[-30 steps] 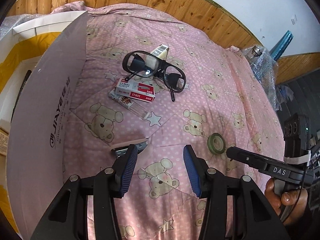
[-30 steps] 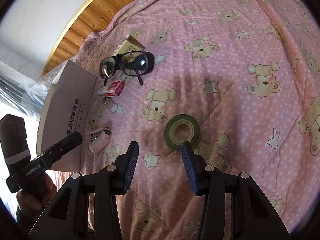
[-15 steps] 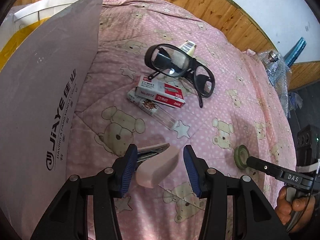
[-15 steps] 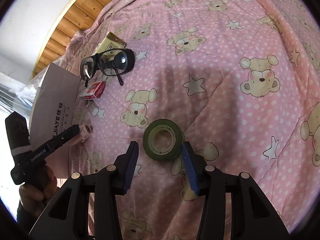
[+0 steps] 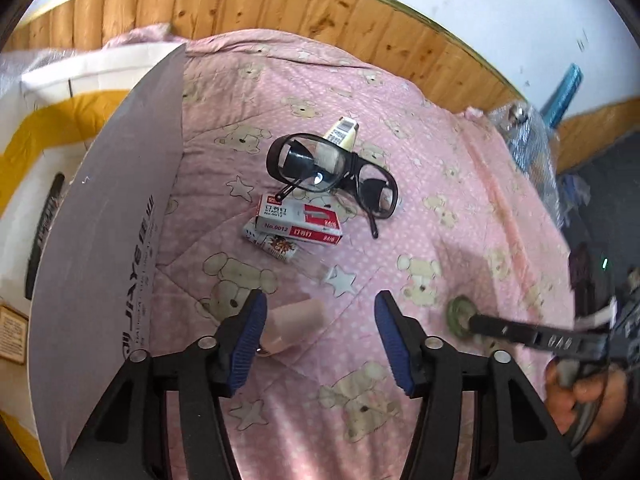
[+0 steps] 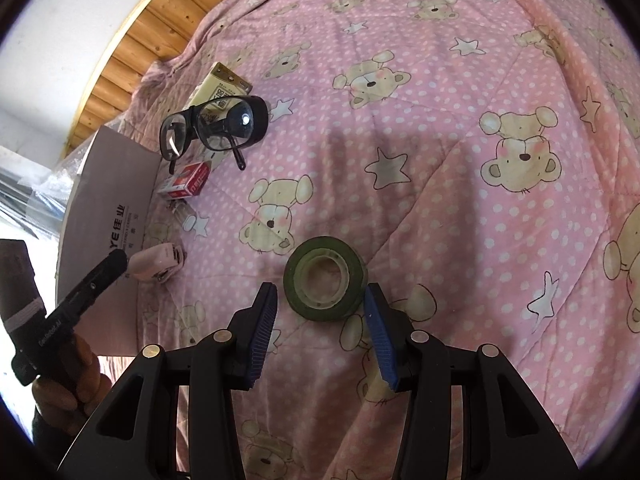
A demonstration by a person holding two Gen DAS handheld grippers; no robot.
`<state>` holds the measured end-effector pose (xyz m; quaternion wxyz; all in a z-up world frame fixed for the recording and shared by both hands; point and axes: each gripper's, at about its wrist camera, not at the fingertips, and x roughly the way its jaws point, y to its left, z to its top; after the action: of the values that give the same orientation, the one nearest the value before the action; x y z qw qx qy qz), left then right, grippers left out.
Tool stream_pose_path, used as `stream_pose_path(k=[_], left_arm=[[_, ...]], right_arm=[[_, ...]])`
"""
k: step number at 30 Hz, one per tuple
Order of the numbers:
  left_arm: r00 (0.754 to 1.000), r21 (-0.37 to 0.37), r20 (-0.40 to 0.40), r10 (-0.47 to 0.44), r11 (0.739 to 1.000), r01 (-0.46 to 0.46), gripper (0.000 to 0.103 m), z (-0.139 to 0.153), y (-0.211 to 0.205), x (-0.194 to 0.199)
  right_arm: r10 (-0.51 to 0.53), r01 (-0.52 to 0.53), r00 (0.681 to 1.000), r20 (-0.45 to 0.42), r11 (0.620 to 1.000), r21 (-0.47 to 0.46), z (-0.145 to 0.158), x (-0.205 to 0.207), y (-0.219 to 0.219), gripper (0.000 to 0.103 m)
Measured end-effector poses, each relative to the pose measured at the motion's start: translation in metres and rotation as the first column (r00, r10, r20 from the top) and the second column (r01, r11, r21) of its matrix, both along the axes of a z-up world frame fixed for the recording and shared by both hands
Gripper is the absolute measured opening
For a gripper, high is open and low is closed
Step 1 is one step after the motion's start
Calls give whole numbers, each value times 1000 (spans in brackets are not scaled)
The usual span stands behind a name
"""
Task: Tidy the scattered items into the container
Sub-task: 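Grasp the pink-capped tube with the left tool while the right tool grasps the green tape roll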
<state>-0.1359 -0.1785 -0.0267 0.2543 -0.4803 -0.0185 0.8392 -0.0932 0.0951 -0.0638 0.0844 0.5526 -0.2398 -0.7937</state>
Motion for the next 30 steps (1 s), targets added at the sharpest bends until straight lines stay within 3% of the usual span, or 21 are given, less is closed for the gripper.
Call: stream_pose_path(k=[8,9,11,13,17,21,25,28,30], left_arm=[[998,-124,-69,-13,992,4,59,-16,14,6],[999,-113,-50,1,994,-7,51,-17,14,3],[990,7,123,67,998,-69,38,-25,5,-10],[954,119,271,131,979,-168,37,-33,-7,-18],[975,46,183,127,989,-137,38,-24,-2,-13],[996,-33,74,43,999,-41,52,-17,8,-1],[997,-118,-25,-74,990,71,55,-15,26,12],[996,-164,-36,-80,984,73,55,-24,29,9],[999,-143,-9,-46,989,45,55,-29,23,3]], right_arm=[[26,-26,1000,-10,999,26,-1,1,-3,47],[36,-35,999,-21,998,52,2,1,-5,41],[53,-50,998,-44,995,84,6,0,-8,38],[62,-57,997,-54,994,90,7,-1,-10,38],[41,-38,998,-56,997,68,4,-3,-7,38],[7,-5,999,-51,999,43,-1,-3,1,41],[17,-13,998,-61,998,57,-1,-6,-2,43],[85,-75,993,-86,991,111,6,-8,-19,34],[123,-107,986,-114,985,136,12,-9,-30,34]])
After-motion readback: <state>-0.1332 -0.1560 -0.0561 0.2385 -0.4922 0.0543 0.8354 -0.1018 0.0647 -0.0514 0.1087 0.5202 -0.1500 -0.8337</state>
